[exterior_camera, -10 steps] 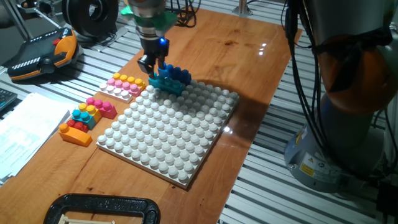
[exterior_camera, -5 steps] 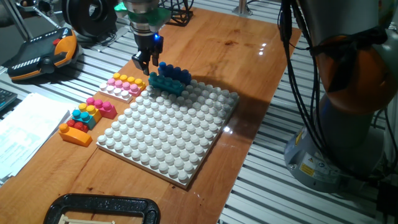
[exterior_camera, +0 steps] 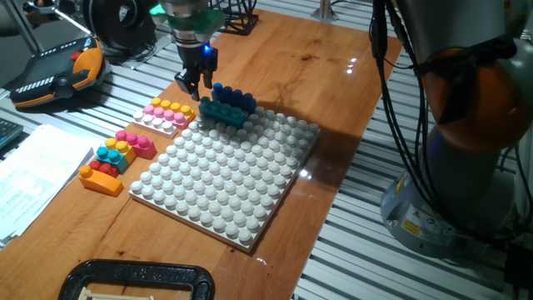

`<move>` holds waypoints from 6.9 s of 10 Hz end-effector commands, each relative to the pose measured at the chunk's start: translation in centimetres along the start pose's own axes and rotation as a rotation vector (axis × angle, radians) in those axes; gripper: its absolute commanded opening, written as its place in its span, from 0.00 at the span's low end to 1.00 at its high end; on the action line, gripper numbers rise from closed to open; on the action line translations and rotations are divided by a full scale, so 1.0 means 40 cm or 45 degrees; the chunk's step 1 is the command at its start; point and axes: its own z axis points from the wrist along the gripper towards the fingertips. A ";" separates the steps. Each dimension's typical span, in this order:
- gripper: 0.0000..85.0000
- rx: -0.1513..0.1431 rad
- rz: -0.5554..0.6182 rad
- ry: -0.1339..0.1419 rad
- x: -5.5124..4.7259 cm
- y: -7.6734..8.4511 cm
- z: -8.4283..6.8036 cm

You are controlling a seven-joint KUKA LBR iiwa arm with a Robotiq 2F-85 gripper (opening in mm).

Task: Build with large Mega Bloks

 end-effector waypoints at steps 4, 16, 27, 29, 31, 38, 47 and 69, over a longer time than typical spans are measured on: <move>0.60 -0.016 0.001 -0.026 -0.025 0.006 0.007; 0.60 -0.040 -0.035 -0.075 -0.183 0.005 0.059; 0.60 -0.062 -0.037 -0.119 -0.268 0.051 0.110; 0.60 -0.064 -0.049 -0.121 -0.274 0.052 0.126; 0.60 -0.068 -0.056 -0.129 -0.277 0.052 0.141; 0.40 -0.073 -0.079 -0.139 -0.283 0.053 0.179; 0.00 -0.043 -0.099 -0.135 -0.278 0.061 0.170; 0.00 -0.028 0.034 -0.072 -0.173 0.058 0.003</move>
